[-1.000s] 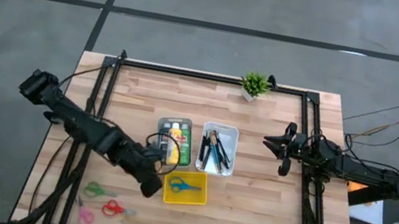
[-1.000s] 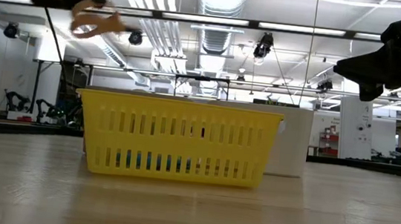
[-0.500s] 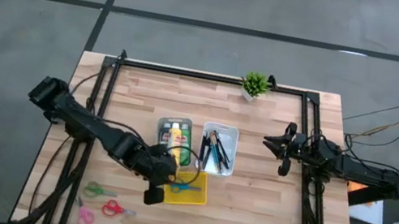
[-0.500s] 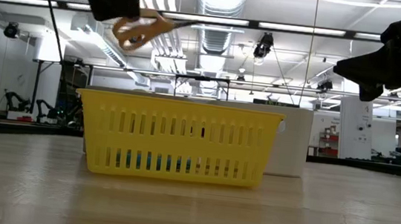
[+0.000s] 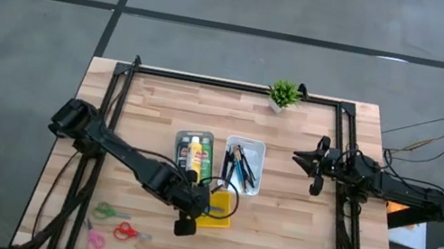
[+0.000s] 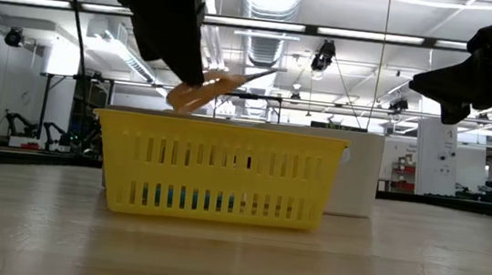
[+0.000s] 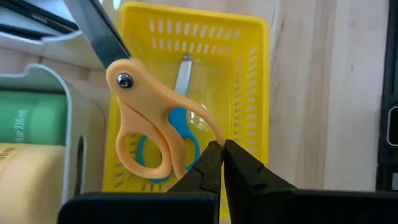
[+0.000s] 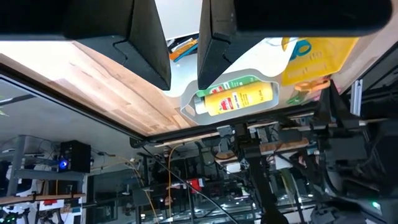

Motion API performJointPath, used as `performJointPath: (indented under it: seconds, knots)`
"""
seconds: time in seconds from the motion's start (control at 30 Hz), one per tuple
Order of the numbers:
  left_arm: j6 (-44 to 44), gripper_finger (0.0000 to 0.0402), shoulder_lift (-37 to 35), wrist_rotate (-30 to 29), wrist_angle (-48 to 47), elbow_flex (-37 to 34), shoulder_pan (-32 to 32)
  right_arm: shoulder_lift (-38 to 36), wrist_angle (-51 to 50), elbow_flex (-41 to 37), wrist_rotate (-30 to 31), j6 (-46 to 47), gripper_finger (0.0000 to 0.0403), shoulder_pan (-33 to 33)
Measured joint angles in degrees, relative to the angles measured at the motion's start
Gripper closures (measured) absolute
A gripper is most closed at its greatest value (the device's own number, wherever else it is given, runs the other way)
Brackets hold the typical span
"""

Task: Pick & Place Paint Supplies
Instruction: Put the yellow scissors into the yellow bin

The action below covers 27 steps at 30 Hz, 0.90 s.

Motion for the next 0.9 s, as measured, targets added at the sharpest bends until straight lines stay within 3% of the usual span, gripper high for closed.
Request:
performJointPath:
  seconds: [0.43,0.67,0.9]
  knots:
    - [-0.6,0.0397,0.1,6.4,3.5,-5.1,0.1,-0.1,0.0,0.0,0.0,0.0,0.0325,0.0]
    - [-1.8,0.0396,0.1,6.9,5.9,-6.8,0.8,-0.1,0.0,0.0,0.0,0.0,0.0325,0.0]
    - [-1.6,0.0348,0.1,7.3,6.9,-6.9,0.7,-0.1,0.0,0.0,0.0,0.0,0.0325,0.0]
